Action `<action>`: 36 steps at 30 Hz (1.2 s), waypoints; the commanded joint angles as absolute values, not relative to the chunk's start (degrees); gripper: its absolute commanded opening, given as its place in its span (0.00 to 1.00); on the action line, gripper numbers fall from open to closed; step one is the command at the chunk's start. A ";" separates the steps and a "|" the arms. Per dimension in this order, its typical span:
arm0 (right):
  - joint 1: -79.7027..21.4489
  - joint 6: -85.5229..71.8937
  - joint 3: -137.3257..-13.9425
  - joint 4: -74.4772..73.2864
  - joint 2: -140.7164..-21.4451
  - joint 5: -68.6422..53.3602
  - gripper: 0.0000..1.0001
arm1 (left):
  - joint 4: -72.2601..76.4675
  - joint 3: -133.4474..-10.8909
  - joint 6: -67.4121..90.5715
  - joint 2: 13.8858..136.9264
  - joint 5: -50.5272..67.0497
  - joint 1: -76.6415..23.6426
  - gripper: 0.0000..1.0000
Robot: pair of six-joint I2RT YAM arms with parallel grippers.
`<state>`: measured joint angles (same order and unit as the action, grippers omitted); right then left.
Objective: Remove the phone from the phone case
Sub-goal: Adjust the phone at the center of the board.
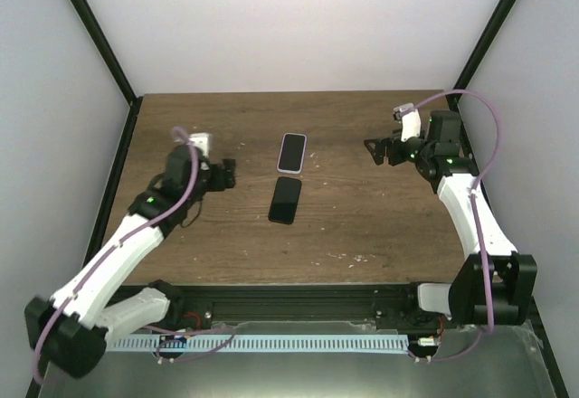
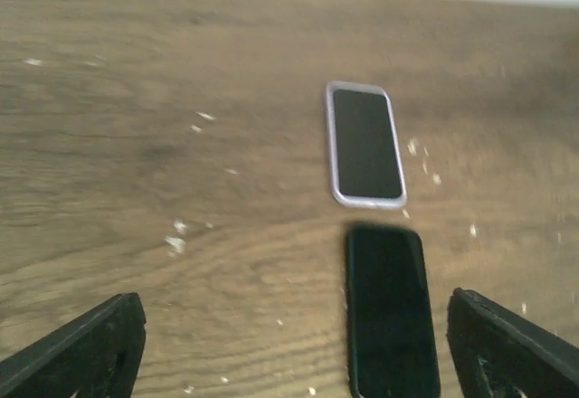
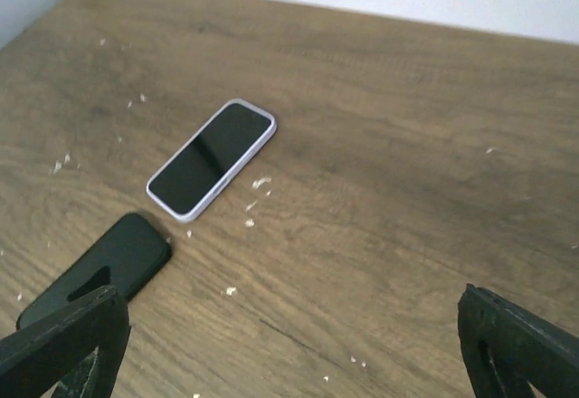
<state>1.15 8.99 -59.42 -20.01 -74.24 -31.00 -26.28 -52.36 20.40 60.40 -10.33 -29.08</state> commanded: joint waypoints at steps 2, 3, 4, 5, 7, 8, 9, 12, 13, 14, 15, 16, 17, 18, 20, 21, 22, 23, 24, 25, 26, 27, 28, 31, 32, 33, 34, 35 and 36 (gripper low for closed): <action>0.01 13.80 -60.08 -22.68 -78.94 -36.80 1.00 | -30.06 -57.52 20.20 70.47 -11.62 -37.67 0.97; -0.49 13.91 -60.11 -22.65 -79.87 -37.04 1.00 | -31.18 -58.38 20.53 72.10 -11.06 -38.54 0.98; -1.08 14.09 -60.50 -22.91 -81.05 -37.32 1.00 | -32.18 -59.20 20.87 73.58 -10.53 -39.40 0.99; -1.66 14.29 -61.03 -23.41 -82.29 -37.65 1.00 | -32.75 -59.87 21.16 75.16 -9.93 -40.22 0.99; -2.60 14.73 -61.95 -24.72 -84.62 -38.68 1.00 | -33.13 -60.77 21.85 78.21 -8.10 -41.25 0.99; -2.83 14.94 -62.06 -25.01 -85.53 -39.24 1.00 | -33.34 -61.22 22.04 80.06 -7.20 -41.62 1.00; -3.07 15.11 -62.05 -25.21 -86.42 -39.65 1.00 | -33.66 -61.85 22.14 81.90 -6.55 -41.88 1.00; -3.44 14.74 -61.72 -25.46 -88.53 -40.48 1.00 | -34.94 -64.49 22.11 87.91 -6.76 -42.19 1.00; -3.53 14.64 -61.47 -25.47 -89.00 -41.14 1.00 | -35.18 -65.48 22.15 89.72 -6.87 -42.27 1.00; -3.57 14.51 -61.19 -25.36 -89.36 -41.87 1.00 | -35.24 -66.61 21.99 91.49 -6.44 -42.34 1.00; -3.60 14.17 -60.97 -24.91 -89.65 -42.59 1.00 | -35.26 -67.76 21.99 93.17 -6.02 -42.34 1.00; -3.63 13.90 -60.79 -24.56 -90.14 -43.27 1.00 | -35.17 -68.83 22.04 94.63 -5.50 -42.40 1.00; -3.71 13.51 -60.87 -24.57 -90.65 -44.09 1.00 | -34.98 -69.86 21.85 96.24 -5.00 -42.28 1.00; -3.77 13.35 -61.30 -24.86 -91.23 -44.91 1.00 | -34.86 -70.98 21.61 97.92 -4.51 -42.17 1.00; -4.18 13.24 -62.34 -25.44 -92.40 -46.13 1.00 | -35.49 -73.58 21.22 101.80 -3.85 -41.83 1.00; -4.63 13.06 -62.62 -25.45 -92.82 -46.34 1.00 | -35.89 -75.30 21.12 103.64 -3.10 -41.48 1.00; -5.21 13.05 -62.92 -25.48 -93.21 -46.21 1.00 | -36.16 -76.51 21.16 105.61 -1.94 -40.90 1.00; -5.86 13.21 -63.17 -25.53 -93.57 -45.68 1.00 | -36.21 -77.42 21.56 107.21 -0.83 -40.33 1.00; -6.67 13.33 -63.41 -25.66 -93.98 -44.80 1.00 | -36.17 -78.23 22.06 108.59 -0.04 -39.67 1.00; -7.36 13.40 -63.71 -25.78 -94.26 -43.84 1.00 | -35.95 -78.91 22.53 109.80 0.61 -39.16 1.00; -7.98 13.36 -64.15 -26.03 -94.43 -43.33 1.00 | -35.62 -79.34 22.78 110.77 1.21 -38.60 1.00; -8.33 13.36 -64.24 -26.20 -94.45 -43.40 1.00 | -35.26 -79.77 22.84 111.68 1.06 -38.41 1.00; -8.41 13.24 -64.18 -26.14 -94.29 -44.00 1.00 | -34.64 -80.06 22.69 112.38 0.84 -38.33 1.00; -8.41 13.10 -63.90 -26.24 -93.16 -44.15 1.00 | -32.08 -80.24 22.19 114.88 1.69 -38.14 1.00; -8.42 13.24 -63.63 -26.23 -92.42 -43.53 1.00 | -31.04 -80.21 21.89 115.68 2.61 -38.10 1.00; -8.44 13.45 -63.20 -26.12 -91.60 -42.69 1.00 | -30.09 -80.19 21.76 116.40 3.92 -38.12 1.00; -8.32 13.71 -62.73 -26.03 -90.57 -41.95 1.00 | -28.94 -79.98 21.65 116.87 5.70 -38.22 1.00; -8.11 14.16 -62.22 -25.95 -89.05 -41.37 1.00 | -27.59 -79.61 21.56 117.19 7.03 -38.48 1.00; -7.71 14.49 -61.81 -25.97 -88.05 -41.05 1.00 | -26.32 -78.98 21.43 117.32 8.15 -38.71 1.00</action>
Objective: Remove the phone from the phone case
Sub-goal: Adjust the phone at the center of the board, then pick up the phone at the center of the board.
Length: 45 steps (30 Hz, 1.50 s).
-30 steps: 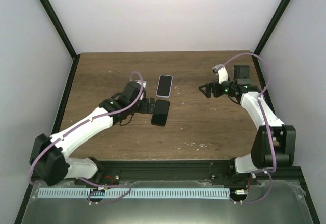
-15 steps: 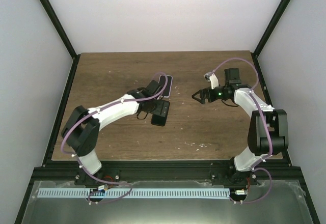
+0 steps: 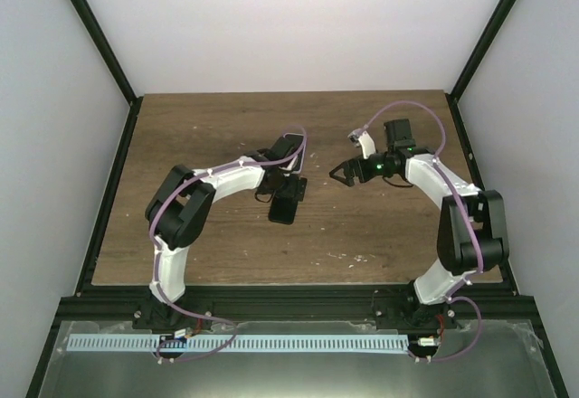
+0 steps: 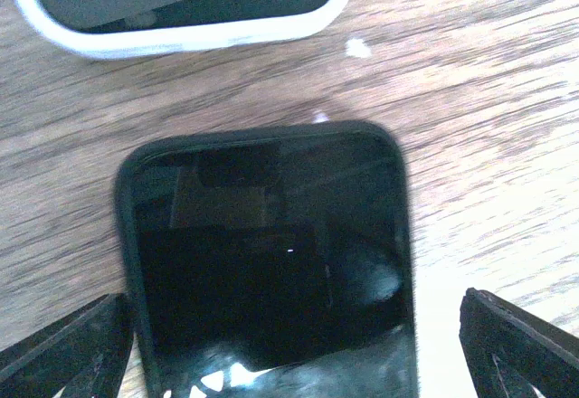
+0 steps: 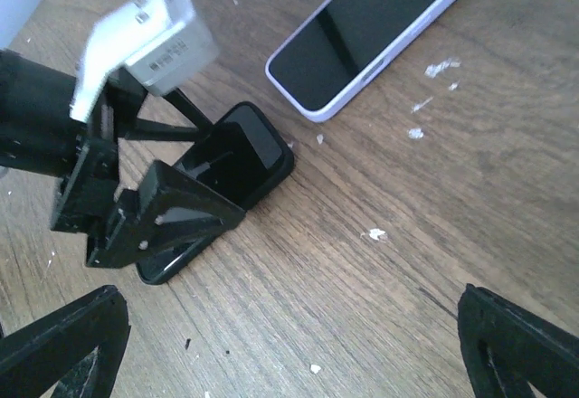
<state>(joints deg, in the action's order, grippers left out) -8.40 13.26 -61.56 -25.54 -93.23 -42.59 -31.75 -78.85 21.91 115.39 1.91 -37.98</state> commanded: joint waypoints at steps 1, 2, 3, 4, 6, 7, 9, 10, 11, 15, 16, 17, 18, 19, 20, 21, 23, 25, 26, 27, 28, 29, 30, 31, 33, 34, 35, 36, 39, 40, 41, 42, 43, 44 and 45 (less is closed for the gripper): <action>-7.03 14.64 -61.44 -25.84 -87.00 -40.95 1.00 | -24.91 -78.27 21.05 117.40 9.59 -39.09 1.00; -6.20 14.72 -61.36 -25.97 -86.14 -41.25 1.00 | -24.02 -77.92 20.45 117.47 11.34 -39.56 0.99; -5.17 14.83 -61.47 -26.32 -85.45 -42.10 1.00 | -23.77 -77.68 20.02 117.40 13.36 -40.16 0.97; -4.11 15.08 -61.82 -26.99 -84.95 -42.78 1.00 | -22.92 -76.96 19.51 116.75 14.99 -41.00 0.96; -2.50 16.05 -62.84 -28.75 -84.38 -43.32 1.00 | -20.22 -74.30 18.42 114.15 17.04 -43.30 0.95; -2.17 16.90 -63.23 -29.73 -84.07 -42.94 1.00 | -18.70 -72.70 17.73 112.45 17.58 -44.45 0.95; -1.74 19.14 -63.70 -31.98 -83.27 -42.14 1.00 | -17.06 -70.37 16.02 108.73 18.33 -46.37 0.95; -1.70 20.78 -63.44 -33.18 -82.69 -42.28 1.00 | -16.58 -69.32 15.22 106.51 19.18 -46.73 0.94; -1.63 22.71 -62.96 -34.16 -81.84 -42.61 1.00 | -16.01 -68.19 14.80 104.11 19.11 -46.73 0.94; -2.06 34.90 -59.75 -38.55 -77.97 -44.46 1.00 | -15.67 -61.93 16.07 89.83 6.17 -46.25 0.96; -3.29 39.34 -58.92 -39.94 -77.33 -43.94 1.00 | -16.46 -60.53 17.28 86.50 2.51 -45.88 0.97; -4.51 42.69 -58.01 -41.46 -76.74 -42.47 1.00 | -18.33 -58.80 19.11 83.23 0.17 -45.46 0.99; -6.12 45.39 -57.14 -42.28 -76.36 -40.99 1.00 | -19.98 -57.70 20.57 80.44 -2.03 -44.78 1.00; -8.05 47.19 -56.25 -42.73 -76.11 -39.30 1.00 | -22.42 -56.94 21.96 77.77 -3.35 -43.94 1.00; -9.96 47.57 -55.57 -42.52 -76.03 -36.99 1.00 | -25.05 -56.36 23.31 75.45 -4.31 -42.75 1.00; -12.24 46.69 -55.18 -41.82 -76.07 -34.48 1.00 | -27.38 -55.88 24.36 73.42 -5.25 -41.50 1.00; -16.85 42.82 -55.02 -40.38 -76.81 -30.43 1.00 | -31.50 -54.81 25.89 68.42 -8.12 -38.57 1.00; -21.08 39.17 -54.75 -38.96 -77.98 -28.45 1.00 | -34.05 -52.99 27.18 64.02 -12.27 -37.13 1.00; -23.22 37.58 -54.41 -37.95 -78.65 -27.32 1.00 | -34.63 -52.13 27.76 61.90 -13.85 -36.46 1.00; -25.23 35.57 -54.04 -36.87 -79.57 -26.00 1.00 | -34.99 -51.20 28.23 59.62 -15.05 -35.79 1.00; -27.40 34.48 -53.90 -36.08 -80.85 -24.11 1.00 | -35.20 -50.32 28.70 57.40 -15.79 -35.18 1.00; -29.46 33.70 -54.00 -35.63 -82.24 -22.84 1.00 | -35.33 -49.61 29.06 55.47 -16.23 -34.77 1.00; -31.25 32.77 -54.30 -35.38 -84.00 -21.30 1.00 | -35.44 -48.79 29.29 53.60 -16.39 -34.50 1.00; -33.64 31.99 -54.69 -34.94 -85.73 -19.83 1.00 | -35.42 -48.32 29.60 52.06 -16.43 -34.35 1.00; -36.88 30.71 -55.97 -34.60 -89.18 -17.06 1.00 | -36.08 -47.58 30.41 49.40 -16.44 -34.31 1.00; -38.32 30.16 -56.65 -34.47 -90.75 -15.70 1.00 | -36.38 -47.12 30.94 48.50 -16.44 -34.25 1.00; -39.50 29.66 -57.54 -34.31 -92.23 -14.56 1.00 | -36.61 -46.66 31.34 47.68 -16.35 -34.24 1.00; -40.43 29.22 -58.16 -34.48 -93.56 -13.70 1.00 | -36.71 -46.11 31.65 47.19 -16.27 -34.23 1.00; -42.49 28.30 -59.59 -34.72 -96.37 -11.96 1.00 | -37.27 -44.83 32.80 46.34 -16.20 -34.24 1.00; -42.92 28.06 -59.79 -34.72 -97.09 -11.50 1.00 | -37.61 -44.61 33.24 46.24 -15.94 -34.23 1.00; -43.28 27.73 -59.91 -34.66 -97.64 -10.88 1.00 | -37.77 -44.41 33.59 46.12 -15.73 -34.27 1.00; -43.68 27.36 -59.87 -34.51 -98.03 -10.18 1.00 | -37.91 -44.32 33.75 46.10 -15.41 -34.25 1.00; -44.15 26.81 -59.79 -34.33 -98.46 -9.33 1.00 | -37.91 -44.09 33.90 45.99 -15.13 -34.24 1.00; -44.85 26.42 -59.70 -34.29 -98.64 -8.68 1.00 | -37.88 -43.93 34.00 45.97 -14.98 -34.23 1.00; -45.44 26.14 -59.56 -34.42 -98.67 -8.49 1.00 | -37.82 -43.80 33.99 45.89 -15.03 -34.26 1.00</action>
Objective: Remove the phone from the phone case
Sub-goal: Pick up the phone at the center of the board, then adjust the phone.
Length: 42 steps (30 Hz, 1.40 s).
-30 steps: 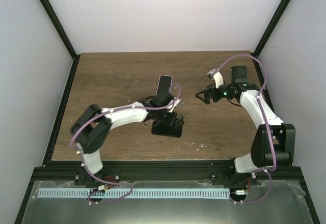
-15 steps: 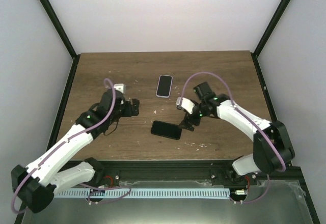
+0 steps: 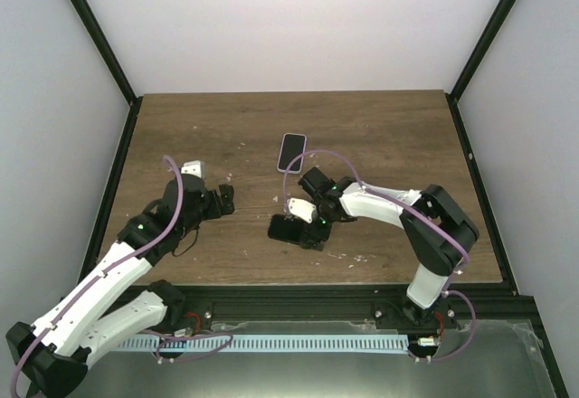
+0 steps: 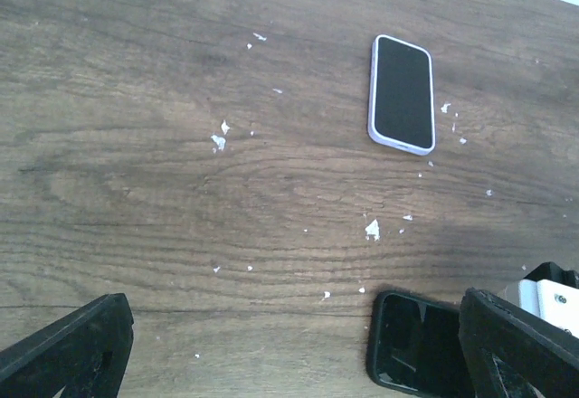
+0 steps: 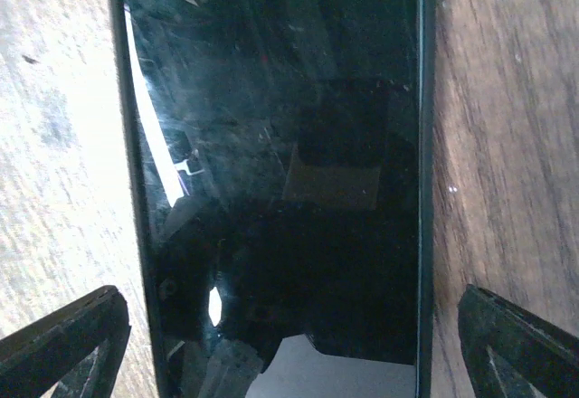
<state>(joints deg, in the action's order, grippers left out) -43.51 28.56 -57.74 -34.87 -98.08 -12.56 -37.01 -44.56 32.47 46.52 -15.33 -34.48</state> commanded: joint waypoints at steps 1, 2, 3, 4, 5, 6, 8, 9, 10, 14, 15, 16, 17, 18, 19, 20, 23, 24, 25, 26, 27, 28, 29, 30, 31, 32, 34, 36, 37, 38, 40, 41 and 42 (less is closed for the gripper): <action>-46.09 25.97 -59.32 -34.53 -98.70 -8.21 1.00 | -37.67 -43.59 33.90 45.91 -15.03 -34.20 1.00; -46.83 25.81 -59.02 -34.47 -98.70 -7.57 1.00 | -37.50 -43.35 33.88 46.03 -15.03 -34.23 1.00; -47.57 25.72 -58.69 -34.42 -98.82 -6.53 1.00 | -37.26 -43.15 33.88 46.25 -14.99 -34.27 1.00; -48.34 25.53 -58.49 -34.34 -99.06 -5.30 1.00 | -37.09 -42.88 33.96 46.45 -14.84 -34.28 1.00; -48.88 25.31 -58.50 -34.41 -99.50 -4.29 1.00 | -36.79 -42.61 34.12 46.71 -14.59 -34.19 1.00; -49.24 25.12 -58.68 -34.68 -100.03 -3.51 1.00 | -36.41 -42.21 34.35 47.14 -14.18 -34.19 1.00; -49.39 24.81 -59.40 -35.56 -101.18 -3.10 0.96 | -35.58 -41.34 35.12 47.72 -12.85 -34.21 1.00; -49.36 24.87 -59.71 -35.83 -101.67 -3.01 0.93 | -35.19 -40.94 35.55 47.98 -12.17 -34.24 1.00; -49.39 24.87 -59.90 -35.99 -102.09 -2.88 0.90 | -34.75 -40.42 36.04 48.24 -11.41 -34.20 1.00; -49.32 24.97 -60.13 -36.49 -103.04 -2.42 0.77 | -33.13 -38.19 38.58 48.90 -9.51 -34.24 0.99; -49.41 24.96 -60.08 -36.52 -103.02 -2.12 0.74 | -32.46 -37.40 39.54 49.06 -8.91 -34.16 0.99; -49.32 24.96 -59.85 -36.43 -102.38 -1.81 0.71 | -31.59 -36.70 40.44 49.25 -8.05 -34.16 0.99; -49.26 24.96 -59.60 -36.04 -101.48 -1.64 0.69 | -30.36 -35.96 41.24 49.53 -6.86 -34.21 0.99; -49.11 24.98 -59.25 -35.41 -100.18 -1.67 0.68 | -29.00 -35.20 41.90 49.99 -5.43 -34.19 0.99; -48.87 24.90 -58.98 -34.81 -98.57 -2.48 0.66 | -27.67 -34.70 42.68 50.49 -4.19 -34.23 0.99; -48.38 24.81 -58.76 -34.08 -96.95 -3.86 0.64 | -26.14 -34.15 43.35 51.04 -2.71 -34.24 0.99; -45.21 22.74 -57.97 -30.56 -91.68 -11.34 0.61 | -19.75 -33.06 43.53 52.94 3.20 -34.27 0.98; -43.67 21.50 -57.31 -28.81 -90.12 -13.95 0.61 | -18.03 -33.15 43.81 53.76 4.40 -34.28 0.97; -41.92 20.70 -56.44 -26.43 -88.65 -16.93 0.61 | -16.76 -33.37 44.16 54.58 5.38 -34.24 0.96; -40.00 19.88 -54.70 -23.43 -86.63 -20.24 0.62 | -15.87 -33.78 44.76 55.47 6.00 -34.21 0.96; -37.74 18.65 -52.29 -18.97 -84.38 -23.50 0.62 | -15.05 -34.06 45.52 56.35 6.32 -34.24 0.94; -35.97 17.32 -49.62 -14.41 -82.53 -25.71 0.61 | -13.72 -34.36 46.24 57.21 6.52 -34.27 0.92; -35.01 16.28 -48.09 -11.58 -81.36 -26.45 0.61 | -13.57 -34.63 47.63 58.01 5.70 -34.35 0.91; -34.83 15.91 -47.59 -10.24 -80.92 -26.47 0.61 | -13.37 -34.85 49.38 58.57 4.15 -34.48 0.89; -34.74 15.36 -47.92 -10.14 -81.11 -26.23 0.61 | -11.79 -34.81 50.22 59.01 3.50 -34.71 0.87; -34.68 14.72 -48.37 -10.27 -81.52 -25.87 0.61 | -10.16 -34.85 50.20 59.32 3.25 -35.25 0.86; -34.72 13.80 -48.67 -10.25 -82.40 -25.89 0.61 | -6.94 -35.18 50.06 60.18 2.32 -36.75 0.84; -34.72 13.55 -48.69 -10.24 -82.87 -26.07 0.60 | -4.09 -35.70 49.92 61.69 1.72 -38.79 0.82; -34.72 13.45 -48.69 -10.13 -82.81 -26.01 0.61 | -2.97 -36.17 50.00 62.76 1.68 -39.19 0.82; -34.72 13.38 -48.58 -9.99 -82.77 -26.02 0.61 | -2.10 -36.70 50.09 64.01 1.84 -40.14 0.80; -34.69 13.15 -48.60 -9.93 -82.71 -26.23 0.61 | -1.08 -38.15 50.65 66.80 2.03 -41.29 0.73; -34.71 12.97 -48.68 -9.87 -82.75 -26.36 0.61 | -0.79 -39.05 51.12 68.42 2.29 -41.63 0.71; -34.69 12.94 -48.73 -9.98 -82.85 -26.50 0.61 | -0.60 -39.83 51.80 69.86 2.51 -41.86 0.70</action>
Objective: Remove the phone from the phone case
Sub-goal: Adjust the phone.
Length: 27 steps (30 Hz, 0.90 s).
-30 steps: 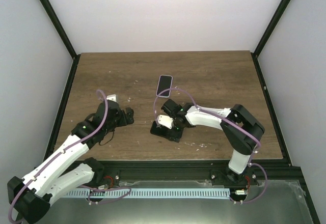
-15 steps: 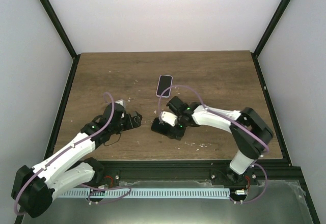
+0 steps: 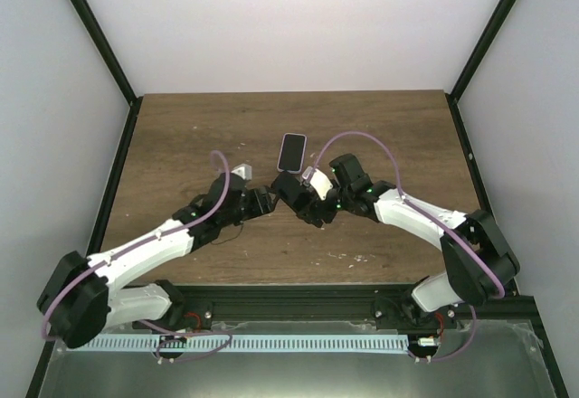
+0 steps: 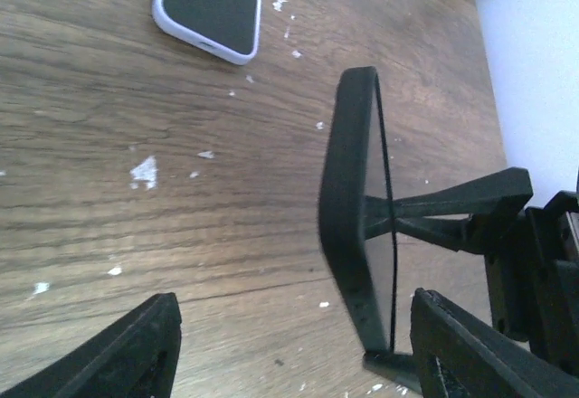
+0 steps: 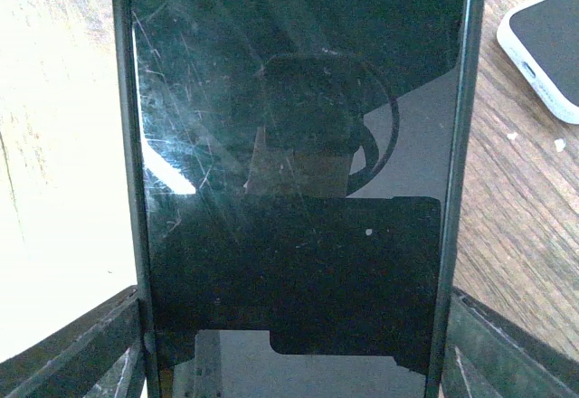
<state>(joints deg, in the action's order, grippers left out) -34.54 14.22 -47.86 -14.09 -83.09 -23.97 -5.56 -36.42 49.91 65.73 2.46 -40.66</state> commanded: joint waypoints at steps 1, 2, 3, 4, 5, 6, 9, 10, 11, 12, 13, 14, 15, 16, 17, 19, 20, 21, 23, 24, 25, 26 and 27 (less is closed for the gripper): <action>-34.71 12.86 -48.80 -10.16 -82.97 -26.69 0.61 | -0.16 -40.50 52.43 71.80 2.82 -42.04 0.67; -34.72 12.87 -48.75 -10.19 -83.05 -26.81 0.61 | 0.86 -40.90 53.01 73.16 3.23 -42.23 0.65; -34.72 12.89 -48.78 -10.21 -83.06 -26.97 0.61 | 1.87 -41.26 53.49 74.26 3.46 -42.34 0.64; -34.72 12.92 -48.73 -10.25 -82.99 -27.05 0.61 | 2.79 -41.65 53.81 75.39 3.51 -42.49 0.62; -34.72 12.92 -48.67 -10.26 -82.98 -27.14 0.61 | 3.65 -42.09 53.93 76.47 3.58 -42.47 0.60; -34.72 12.88 -48.69 -10.28 -82.98 -27.19 0.61 | 4.25 -42.80 54.00 77.45 3.58 -42.50 0.56; -34.72 12.83 -48.61 -10.24 -82.73 -27.13 0.61 | 5.82 -44.04 54.85 80.00 4.06 -42.50 0.48; -34.72 12.75 -48.60 -10.19 -82.64 -27.10 0.61 | 6.44 -44.37 55.18 80.63 4.26 -42.52 0.45; -34.72 12.75 -48.60 -10.17 -82.62 -27.14 0.61 | 6.83 -44.42 55.64 81.06 4.31 -42.56 0.40; -34.72 12.74 -48.60 -10.18 -82.55 -27.09 0.61 | 7.57 -44.29 56.28 81.26 4.21 -42.61 0.34; -34.72 12.67 -48.67 -10.31 -82.53 -27.19 0.61 | 8.71 -43.78 57.19 81.23 4.00 -42.70 0.31; -34.73 12.67 -48.69 -10.36 -82.53 -27.16 0.61 | 9.99 -43.22 57.94 81.26 3.70 -42.78 0.30; -34.72 12.66 -48.61 -10.33 -82.46 -27.08 0.62 | 11.00 -42.99 58.63 81.40 3.62 -42.99 0.29; -34.74 12.66 -48.60 -10.29 -82.44 -26.88 0.62 | 11.63 -43.02 59.15 81.71 3.60 -42.98 0.27; -34.72 12.58 -48.52 -10.16 -82.40 -26.75 0.62 | 12.02 -43.25 59.49 82.26 3.86 -43.09 0.25; -34.72 12.49 -48.57 -10.17 -82.35 -26.30 0.62 | 12.62 -43.68 60.20 83.40 4.83 -43.16 0.21; -34.72 12.48 -48.52 -10.16 -82.28 -26.18 0.62 | 12.96 -43.78 60.45 83.87 5.54 -43.16 0.19; -34.72 12.48 -48.49 -10.12 -82.19 -26.16 0.62 | 13.30 -43.92 60.61 84.27 5.92 -43.20 0.16; -34.72 12.48 -48.52 -10.18 -82.07 -26.14 0.63 | 13.70 -44.08 60.31 84.43 6.38 -43.20 0.10; -34.76 12.47 -48.50 -10.15 -81.94 -26.05 0.64 | 13.52 -44.12 60.03 84.15 6.41 -43.17 0.07; -34.72 12.44 -48.51 -10.19 -81.80 -25.91 0.67 | 13.28 -44.12 59.47 83.68 6.37 -43.22 0.04; -34.72 12.40 -48.50 -10.26 -81.58 -25.78 0.72 | 12.86 -44.23 58.47 83.04 6.21 -43.16 0.01; -34.72 12.39 -48.49 -10.42 -81.30 -25.82 0.77 | 11.69 -44.48 57.08 82.10 6.03 -42.96 0.00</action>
<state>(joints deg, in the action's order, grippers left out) -33.67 11.51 -47.62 -14.92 -83.05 -25.82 10.94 -42.96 57.30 83.61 5.93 -42.72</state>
